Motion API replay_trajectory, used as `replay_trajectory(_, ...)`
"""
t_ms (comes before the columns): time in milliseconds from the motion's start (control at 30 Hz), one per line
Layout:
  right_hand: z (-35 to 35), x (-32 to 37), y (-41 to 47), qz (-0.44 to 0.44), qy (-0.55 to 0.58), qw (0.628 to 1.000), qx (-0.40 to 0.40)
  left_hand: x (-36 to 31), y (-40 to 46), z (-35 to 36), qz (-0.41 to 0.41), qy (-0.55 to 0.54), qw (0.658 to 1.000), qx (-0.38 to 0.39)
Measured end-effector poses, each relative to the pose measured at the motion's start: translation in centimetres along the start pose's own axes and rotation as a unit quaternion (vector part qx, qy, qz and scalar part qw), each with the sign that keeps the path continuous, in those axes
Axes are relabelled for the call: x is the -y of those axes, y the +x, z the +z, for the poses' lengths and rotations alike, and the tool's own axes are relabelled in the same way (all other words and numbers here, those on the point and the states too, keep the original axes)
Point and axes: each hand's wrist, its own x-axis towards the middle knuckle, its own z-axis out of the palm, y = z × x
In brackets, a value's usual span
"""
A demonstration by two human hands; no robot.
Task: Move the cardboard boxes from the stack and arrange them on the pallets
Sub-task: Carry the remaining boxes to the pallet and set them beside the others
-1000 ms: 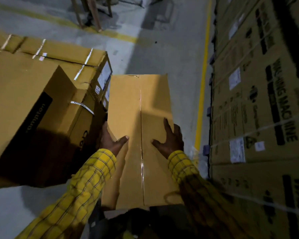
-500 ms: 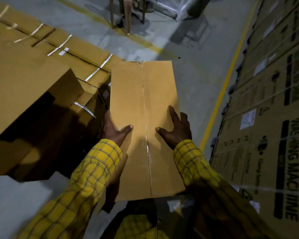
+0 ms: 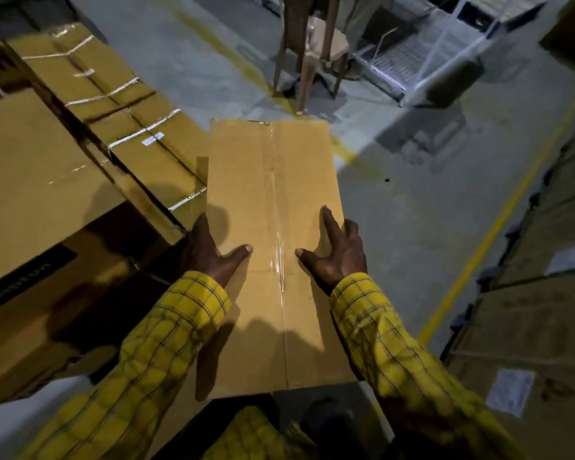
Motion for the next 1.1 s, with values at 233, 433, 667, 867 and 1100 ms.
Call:
replay_trajectory(233, -3.7, 2.2, 10.8, -0.074, -0.019, 0.995, 0.062, -4.4, 5.8, 1.7, -0.027, -0.028, 0.998, -0.057)
replay_trajectory(433, -5.5, 4.8, 20.9, -0.172, -0.057, 0.977, 0.114, -7.4, 10.2, 3.2, -0.098, -0.010, 0.983, -0.152)
replay_trajectory(667, -6.1, 9.8, 29.1, -0.257, -0.052, 0.951, 0.164, -9.3, 14.4, 2.8, -0.178, -0.039, 0.953, -0.242)
replay_trajectory(867, -2.1, 14.6, 32.2, -0.272, -0.046, 0.941, 0.197, -7.2, 18.5, 0.3, -0.191, -0.040, 0.941, -0.278)
replay_trajectory(1100, 4.7, 21.4, 37.0, -0.283, -0.056, 0.932, 0.221, -2.3, 25.9, -4.0, -0.206, -0.070, 0.941, -0.260)
